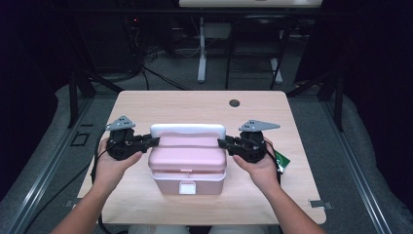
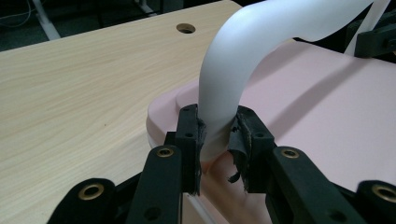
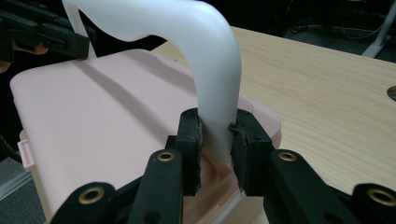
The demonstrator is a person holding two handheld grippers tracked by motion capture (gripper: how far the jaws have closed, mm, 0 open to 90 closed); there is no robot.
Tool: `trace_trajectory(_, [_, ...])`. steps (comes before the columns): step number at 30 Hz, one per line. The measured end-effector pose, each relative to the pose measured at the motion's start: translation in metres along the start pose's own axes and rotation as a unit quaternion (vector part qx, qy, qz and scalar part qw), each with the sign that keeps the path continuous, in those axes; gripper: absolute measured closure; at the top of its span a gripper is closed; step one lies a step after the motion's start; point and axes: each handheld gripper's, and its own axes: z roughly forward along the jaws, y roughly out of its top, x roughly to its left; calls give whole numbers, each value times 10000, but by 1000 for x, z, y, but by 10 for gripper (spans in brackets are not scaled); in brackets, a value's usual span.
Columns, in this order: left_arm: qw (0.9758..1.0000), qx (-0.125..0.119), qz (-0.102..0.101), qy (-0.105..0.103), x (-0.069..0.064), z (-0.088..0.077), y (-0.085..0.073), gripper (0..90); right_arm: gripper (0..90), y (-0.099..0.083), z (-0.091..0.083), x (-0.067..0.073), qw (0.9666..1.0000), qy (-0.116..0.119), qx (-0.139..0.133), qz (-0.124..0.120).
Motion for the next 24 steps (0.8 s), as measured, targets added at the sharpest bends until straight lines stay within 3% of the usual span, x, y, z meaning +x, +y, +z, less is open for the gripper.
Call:
trace_trajectory(12, [9997,-19,-187,-147,9,1,13,725,739,12,1,-9,9997,138,-115,176])
trace_trajectory(18, [9996,-77,-159,-222,10,1,13,685,740,13,1,-11,9994,184,-159,239])
trace_trajectory(24, [9994,-227,-66,-244,10,-14,11,640,740,13,1,-11,9996,162,-138,185])
